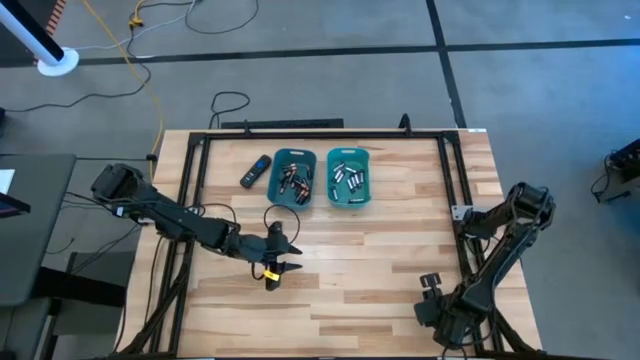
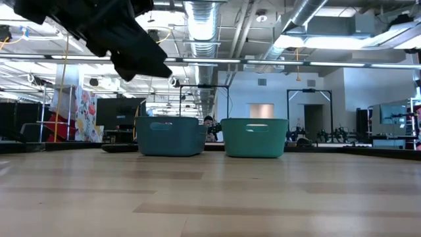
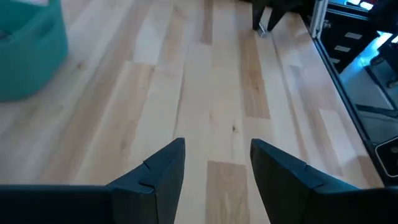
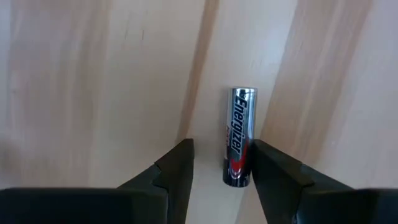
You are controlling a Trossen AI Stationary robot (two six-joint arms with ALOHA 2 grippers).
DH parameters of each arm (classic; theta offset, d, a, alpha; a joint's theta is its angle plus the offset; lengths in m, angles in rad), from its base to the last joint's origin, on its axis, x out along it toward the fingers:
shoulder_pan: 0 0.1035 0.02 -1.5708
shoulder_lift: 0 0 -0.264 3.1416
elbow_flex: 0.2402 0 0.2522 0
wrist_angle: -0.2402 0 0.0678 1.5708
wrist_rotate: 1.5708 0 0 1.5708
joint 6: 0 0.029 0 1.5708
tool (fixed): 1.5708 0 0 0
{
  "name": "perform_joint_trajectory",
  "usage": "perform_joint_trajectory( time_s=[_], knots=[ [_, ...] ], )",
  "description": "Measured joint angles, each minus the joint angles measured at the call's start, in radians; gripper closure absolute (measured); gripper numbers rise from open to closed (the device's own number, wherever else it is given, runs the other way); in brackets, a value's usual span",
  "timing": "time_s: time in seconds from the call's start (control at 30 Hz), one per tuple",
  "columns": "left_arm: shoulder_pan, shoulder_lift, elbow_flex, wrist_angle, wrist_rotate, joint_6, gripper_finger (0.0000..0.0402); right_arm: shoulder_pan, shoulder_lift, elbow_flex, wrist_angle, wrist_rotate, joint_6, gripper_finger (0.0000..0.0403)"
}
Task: Sort batteries
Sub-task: Put the silver battery into the green bin
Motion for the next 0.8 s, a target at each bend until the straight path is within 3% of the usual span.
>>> perform_joint_trajectory(
  time_s=[0.1, 0.23, 0.47, 0.67, 0.8],
  knots=[
    [0.003, -0.052, 0.000, -0.045, -0.032, 0.034, 0.0224, 0.000, 0.012, 0.001, 0.004, 0.016, 0.002, 0.0237],
    [0.004, -0.158, -0.022, -0.118, -0.087, 0.073, 0.0224, -0.016, 0.006, -0.003, 0.015, 0.029, 0.006, 0.0283],
    [0.004, -0.425, -0.239, -0.073, -0.118, 0.025, 0.0224, -0.062, 0.003, -0.003, 0.028, 0.034, 0.007, 0.0373],
    [0.028, -0.618, -0.406, 0.000, -0.114, 0.025, 0.0224, -0.088, 0.003, 0.004, 0.028, 0.045, 0.012, 0.0387],
    [0.104, -0.715, -0.490, 0.010, -0.029, 0.026, 0.0224, -0.118, -0.019, 0.006, 0.026, 0.044, 0.014, 0.0387]
  ],
)
